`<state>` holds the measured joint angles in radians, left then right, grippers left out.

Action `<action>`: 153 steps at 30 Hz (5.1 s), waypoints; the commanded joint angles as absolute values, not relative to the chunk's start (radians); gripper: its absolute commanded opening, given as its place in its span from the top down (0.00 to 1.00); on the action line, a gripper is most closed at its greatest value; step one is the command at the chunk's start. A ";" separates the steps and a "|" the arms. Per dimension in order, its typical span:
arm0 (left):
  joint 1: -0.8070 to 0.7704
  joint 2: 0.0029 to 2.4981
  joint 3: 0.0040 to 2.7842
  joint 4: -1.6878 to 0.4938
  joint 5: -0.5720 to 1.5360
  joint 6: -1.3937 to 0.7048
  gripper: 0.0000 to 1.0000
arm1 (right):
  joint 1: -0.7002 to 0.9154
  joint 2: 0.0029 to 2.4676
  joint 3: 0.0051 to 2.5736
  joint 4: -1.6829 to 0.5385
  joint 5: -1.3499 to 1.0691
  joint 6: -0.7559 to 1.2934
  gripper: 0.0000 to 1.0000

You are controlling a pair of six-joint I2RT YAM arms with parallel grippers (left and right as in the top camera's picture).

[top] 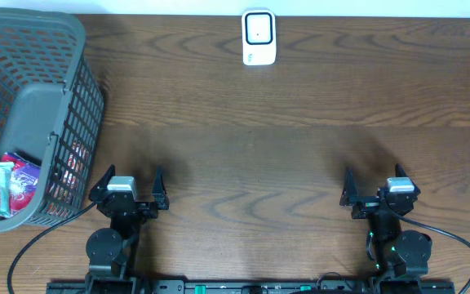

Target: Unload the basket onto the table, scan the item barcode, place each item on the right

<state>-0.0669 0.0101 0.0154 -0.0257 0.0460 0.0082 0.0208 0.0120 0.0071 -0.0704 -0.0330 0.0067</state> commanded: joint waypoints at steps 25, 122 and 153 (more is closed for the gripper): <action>-0.061 0.004 0.004 -0.072 0.017 0.022 0.02 | 0.014 0.012 0.006 -0.074 -0.036 0.007 0.01; 0.453 1.617 1.783 -0.975 -0.197 -0.581 0.02 | 0.014 0.012 0.006 -0.074 -0.036 0.007 0.01; 0.547 2.190 1.755 -1.201 -0.431 -0.852 0.16 | 0.014 0.012 0.006 -0.074 -0.036 0.006 0.01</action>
<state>0.5365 2.1845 1.7725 -1.1938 -0.4026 -0.8337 0.0208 0.0158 0.0071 -0.0704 -0.0330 0.0071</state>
